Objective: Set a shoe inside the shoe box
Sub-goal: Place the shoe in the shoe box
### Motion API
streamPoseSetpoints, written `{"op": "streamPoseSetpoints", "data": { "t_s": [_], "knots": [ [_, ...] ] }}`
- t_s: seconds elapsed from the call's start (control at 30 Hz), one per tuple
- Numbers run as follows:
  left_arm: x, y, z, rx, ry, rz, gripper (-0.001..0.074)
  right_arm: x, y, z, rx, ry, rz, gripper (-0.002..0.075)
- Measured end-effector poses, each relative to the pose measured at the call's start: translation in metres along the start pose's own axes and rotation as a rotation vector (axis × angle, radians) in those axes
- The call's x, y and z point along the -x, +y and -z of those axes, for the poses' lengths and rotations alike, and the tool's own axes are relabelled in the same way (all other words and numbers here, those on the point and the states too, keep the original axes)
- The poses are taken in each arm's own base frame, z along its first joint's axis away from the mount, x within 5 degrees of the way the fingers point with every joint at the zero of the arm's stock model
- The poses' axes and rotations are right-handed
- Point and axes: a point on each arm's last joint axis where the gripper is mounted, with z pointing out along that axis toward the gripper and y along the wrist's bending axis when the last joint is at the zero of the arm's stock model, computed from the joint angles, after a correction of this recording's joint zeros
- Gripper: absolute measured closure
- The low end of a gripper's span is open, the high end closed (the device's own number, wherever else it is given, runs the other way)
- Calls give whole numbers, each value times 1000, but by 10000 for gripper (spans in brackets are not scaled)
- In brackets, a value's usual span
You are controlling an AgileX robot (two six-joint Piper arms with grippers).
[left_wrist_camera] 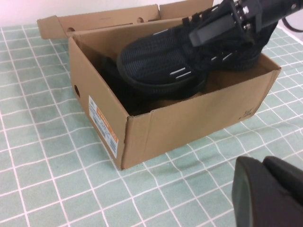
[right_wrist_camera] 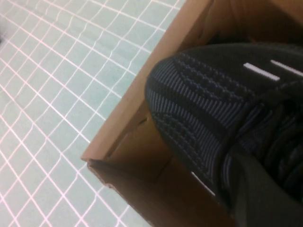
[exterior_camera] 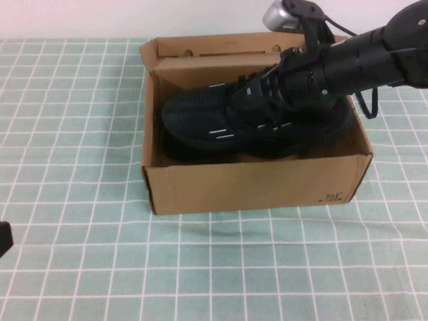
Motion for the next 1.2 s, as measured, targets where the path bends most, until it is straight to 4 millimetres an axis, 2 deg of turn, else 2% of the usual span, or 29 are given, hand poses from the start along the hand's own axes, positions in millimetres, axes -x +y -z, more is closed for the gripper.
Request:
{"op": "streamPoseSetpoints", "data": {
  "t_s": [0.33, 0.7, 0.93, 1.07, 1.2],
  "knots": [
    [0, 1, 0, 7, -3, 4, 733, -10, -9, -16, 6, 48, -82, 733],
    [1, 1, 0, 12, -6, 3, 733, -12, -14, -20, -11, 53, -166, 733],
    [0, 3, 0, 37, 3, -15, 733, -24, -17, -28, 29, 150, -201, 733],
    [0, 4, 0, 39, 3, -6, 733, -37, -26, -38, 35, 231, -206, 733],
    [0, 4, 0, 41, 2, -3, 733, -41, -34, -46, 13, 228, -244, 733]
  ]
}}
